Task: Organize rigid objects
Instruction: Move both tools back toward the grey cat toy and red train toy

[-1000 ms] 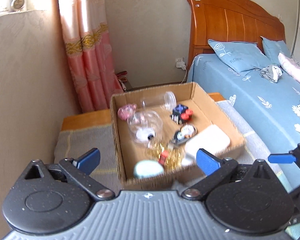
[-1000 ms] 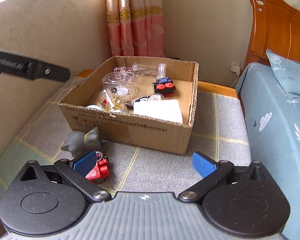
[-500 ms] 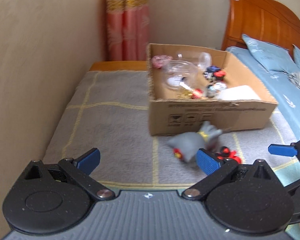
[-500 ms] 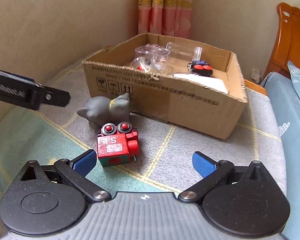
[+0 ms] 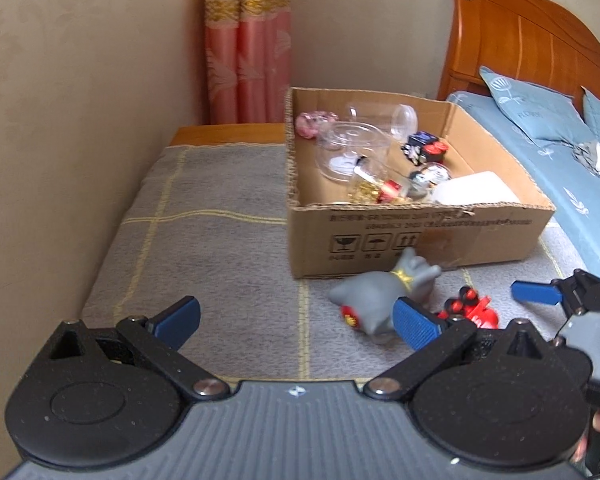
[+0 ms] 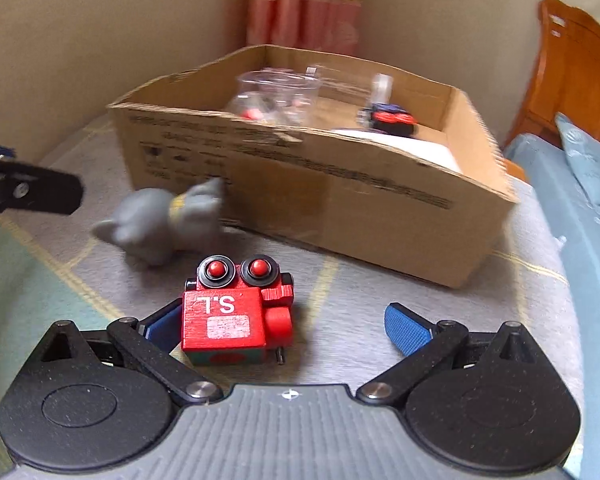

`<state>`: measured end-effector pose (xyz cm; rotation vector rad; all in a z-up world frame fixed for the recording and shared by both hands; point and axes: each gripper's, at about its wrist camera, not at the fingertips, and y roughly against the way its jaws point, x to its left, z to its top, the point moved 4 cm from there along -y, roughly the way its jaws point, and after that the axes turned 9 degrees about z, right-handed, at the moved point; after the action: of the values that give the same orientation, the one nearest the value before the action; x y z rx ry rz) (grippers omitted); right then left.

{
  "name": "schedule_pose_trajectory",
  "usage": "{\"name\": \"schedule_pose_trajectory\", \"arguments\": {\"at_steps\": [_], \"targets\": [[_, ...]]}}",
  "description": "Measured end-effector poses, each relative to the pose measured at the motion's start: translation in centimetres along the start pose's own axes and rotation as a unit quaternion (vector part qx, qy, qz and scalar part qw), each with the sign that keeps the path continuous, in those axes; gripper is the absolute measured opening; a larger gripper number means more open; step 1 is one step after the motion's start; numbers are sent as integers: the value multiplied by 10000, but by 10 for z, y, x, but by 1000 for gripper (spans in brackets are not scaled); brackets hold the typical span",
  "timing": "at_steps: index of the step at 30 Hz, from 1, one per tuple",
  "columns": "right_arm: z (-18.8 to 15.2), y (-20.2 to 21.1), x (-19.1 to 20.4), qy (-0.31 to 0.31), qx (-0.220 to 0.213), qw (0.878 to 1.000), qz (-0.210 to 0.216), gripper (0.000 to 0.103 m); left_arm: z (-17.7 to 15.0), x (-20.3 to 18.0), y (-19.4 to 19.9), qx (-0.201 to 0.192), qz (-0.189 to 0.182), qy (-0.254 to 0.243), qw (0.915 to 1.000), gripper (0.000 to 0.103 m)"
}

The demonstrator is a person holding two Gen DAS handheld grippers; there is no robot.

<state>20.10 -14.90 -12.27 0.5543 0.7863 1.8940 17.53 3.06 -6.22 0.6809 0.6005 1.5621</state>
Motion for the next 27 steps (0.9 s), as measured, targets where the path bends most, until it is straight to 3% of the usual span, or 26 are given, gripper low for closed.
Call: {"name": "schedule_pose_trajectory", "arguments": {"at_steps": [5,15,19,27], "targets": [[-8,6,-28,-528,17,9986,-85,103,6,-17,-7,31,-164,-109,9998,102],[-18,12,-32,-381,-146,9992,-36,103,21,-54,-33,63,-369,-224,9990,102],[-18,12,-32,-381,-138,9992,-32,103,19,-54,-46,162,-230,-125,9995,102],[-18,12,-32,-358,-187,9992,-10,103,10,-42,-36,76,-384,-116,9992,102]]}}
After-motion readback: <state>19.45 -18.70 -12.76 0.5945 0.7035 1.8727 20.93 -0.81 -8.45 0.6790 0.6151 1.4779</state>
